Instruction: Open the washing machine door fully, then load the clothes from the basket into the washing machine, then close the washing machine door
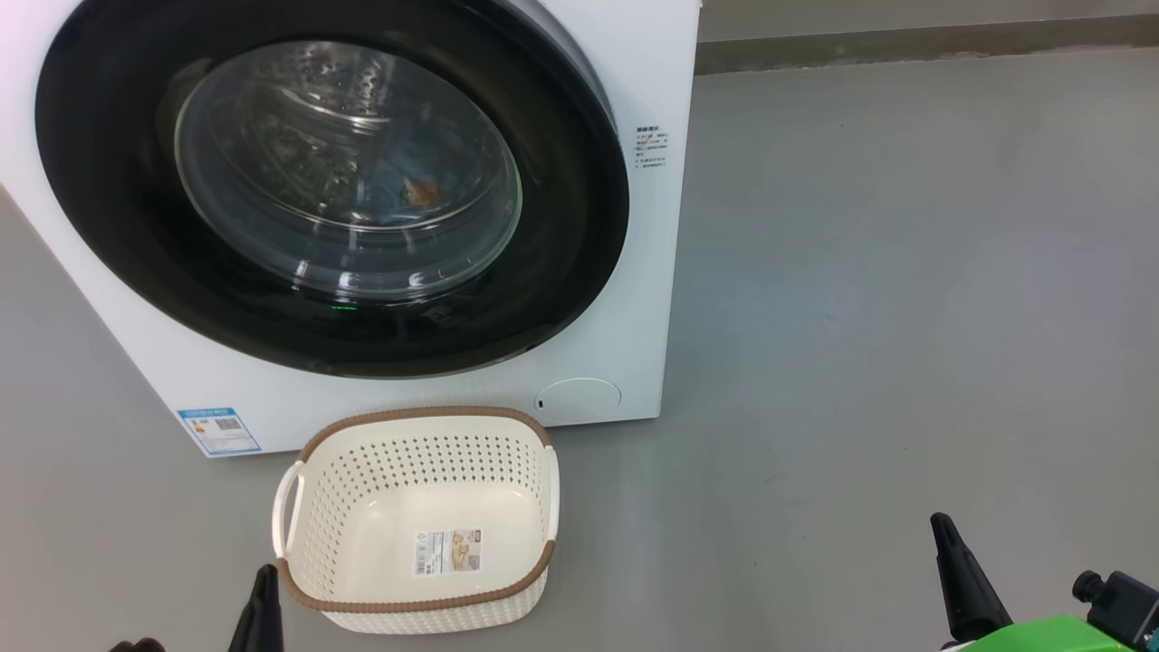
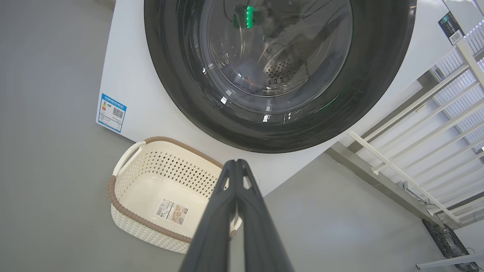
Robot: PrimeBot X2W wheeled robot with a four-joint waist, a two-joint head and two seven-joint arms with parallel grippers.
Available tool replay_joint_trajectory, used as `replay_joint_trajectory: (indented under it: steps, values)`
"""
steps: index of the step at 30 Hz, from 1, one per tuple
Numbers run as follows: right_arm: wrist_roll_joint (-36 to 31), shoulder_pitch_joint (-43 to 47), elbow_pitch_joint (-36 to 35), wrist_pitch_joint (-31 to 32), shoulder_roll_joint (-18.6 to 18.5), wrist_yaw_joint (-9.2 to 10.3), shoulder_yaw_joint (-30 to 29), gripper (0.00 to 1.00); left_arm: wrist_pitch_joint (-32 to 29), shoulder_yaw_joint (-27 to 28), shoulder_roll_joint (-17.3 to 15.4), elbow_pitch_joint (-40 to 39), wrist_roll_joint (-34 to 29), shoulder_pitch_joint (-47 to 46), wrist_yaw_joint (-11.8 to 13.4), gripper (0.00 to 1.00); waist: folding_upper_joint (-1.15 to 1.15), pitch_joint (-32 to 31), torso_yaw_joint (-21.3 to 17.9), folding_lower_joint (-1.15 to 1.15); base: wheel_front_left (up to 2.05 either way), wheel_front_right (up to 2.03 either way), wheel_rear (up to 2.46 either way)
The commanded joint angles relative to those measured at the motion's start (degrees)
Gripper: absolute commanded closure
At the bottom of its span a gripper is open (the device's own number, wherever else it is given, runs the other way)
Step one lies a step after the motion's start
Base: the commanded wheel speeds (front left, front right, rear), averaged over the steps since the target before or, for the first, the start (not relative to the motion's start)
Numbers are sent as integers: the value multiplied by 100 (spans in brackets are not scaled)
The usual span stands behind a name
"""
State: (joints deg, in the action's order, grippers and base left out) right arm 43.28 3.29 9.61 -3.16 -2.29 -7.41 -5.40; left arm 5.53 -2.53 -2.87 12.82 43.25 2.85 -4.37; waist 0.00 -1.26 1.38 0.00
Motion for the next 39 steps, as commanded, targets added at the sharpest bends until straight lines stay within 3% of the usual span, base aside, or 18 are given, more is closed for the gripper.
replay_joint_trajectory:
  steps: [1,39]
  values:
    - [192,-313,-115,29,-38,-3,30,100,-35,136,-40,-107,195,-261,-71,100,0,3,-3,0,0,0,0]
    - [2706,-654,183,533,-49,-6,-50,100,-662,550,-19,18,2711,-606,-200,100,0,78,-75,0,0,0,0]
